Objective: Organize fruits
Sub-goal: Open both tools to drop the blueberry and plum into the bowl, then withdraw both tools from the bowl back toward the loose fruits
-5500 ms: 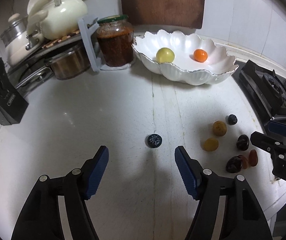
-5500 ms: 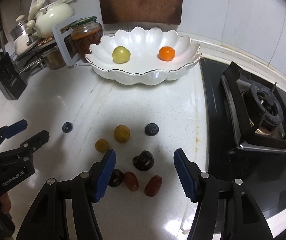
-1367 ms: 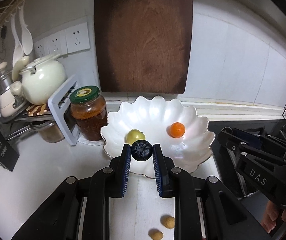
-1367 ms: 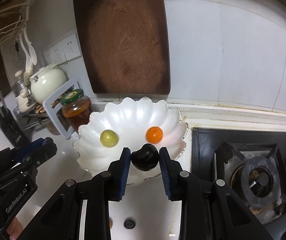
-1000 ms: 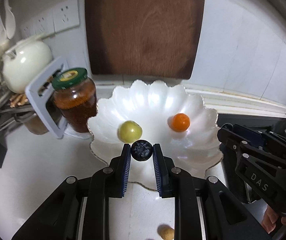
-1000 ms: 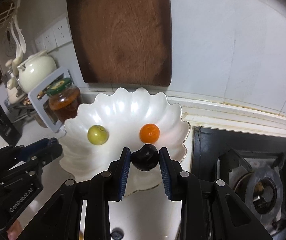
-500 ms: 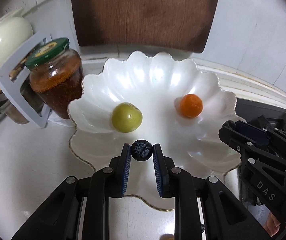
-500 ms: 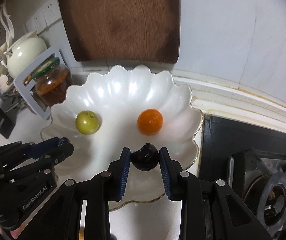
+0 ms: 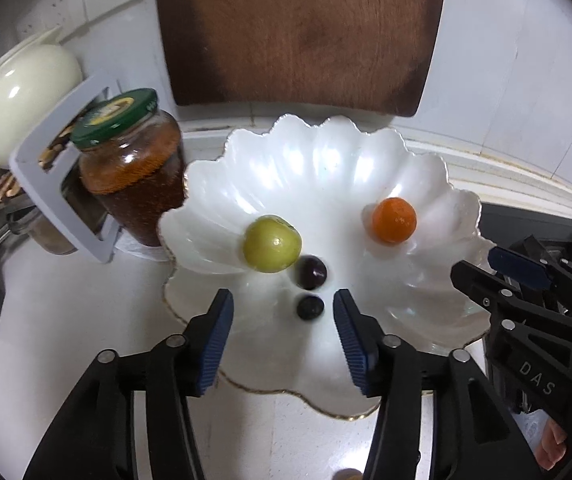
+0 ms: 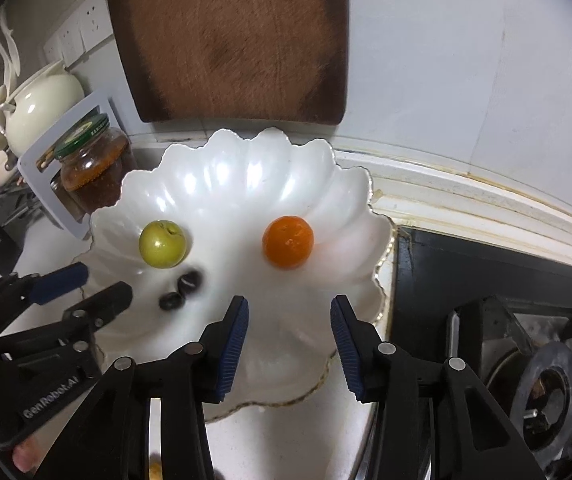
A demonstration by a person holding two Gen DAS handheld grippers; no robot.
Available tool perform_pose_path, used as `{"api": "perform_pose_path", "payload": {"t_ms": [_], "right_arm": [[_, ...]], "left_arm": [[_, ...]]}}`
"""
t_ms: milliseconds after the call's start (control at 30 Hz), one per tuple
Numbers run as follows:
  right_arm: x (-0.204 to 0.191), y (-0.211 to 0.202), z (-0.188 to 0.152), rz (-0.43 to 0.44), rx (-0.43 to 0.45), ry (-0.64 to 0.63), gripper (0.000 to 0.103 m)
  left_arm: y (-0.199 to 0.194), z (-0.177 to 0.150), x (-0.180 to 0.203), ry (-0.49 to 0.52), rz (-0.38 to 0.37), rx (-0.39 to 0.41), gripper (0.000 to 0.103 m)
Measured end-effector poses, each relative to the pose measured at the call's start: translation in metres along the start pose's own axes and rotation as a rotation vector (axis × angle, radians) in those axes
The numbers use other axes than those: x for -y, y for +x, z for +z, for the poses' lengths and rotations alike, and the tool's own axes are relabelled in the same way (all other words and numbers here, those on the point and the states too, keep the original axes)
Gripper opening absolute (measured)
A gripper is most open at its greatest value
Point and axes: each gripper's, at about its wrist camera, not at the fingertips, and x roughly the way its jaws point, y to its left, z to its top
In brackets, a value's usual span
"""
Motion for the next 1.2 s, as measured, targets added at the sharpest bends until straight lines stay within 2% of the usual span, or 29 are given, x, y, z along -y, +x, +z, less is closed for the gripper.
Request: {"api": "perform_pose_path", "payload": {"t_ms": [300, 567, 833, 1200], "right_arm": [[-0.004, -0.037, -0.01, -0.017, 0.059, -0.009, 0.044], [-0.014, -0.079, -0.022, -0.016, 0.124, -0.016, 0.044], [-0.027, -0.108, -0.05, -0.013, 0.135, -0.039, 0.044], [-0.041, -0.144, -0.086, -0.035, 0.166, -0.044, 0.044]], "left_arm": [[-0.042, -0.013, -0.009, 0.026, 0.041, 0.081, 0.061], [-0.09, -0.032, -0.019, 0.035, 0.031, 0.163, 0.072], [-0.128, -0.062, -0.026, 0.038, 0.014, 0.204, 0.073], [-0.157, -0.099, -0.027, 0.084, -0.006, 0.225, 0.074]]}}
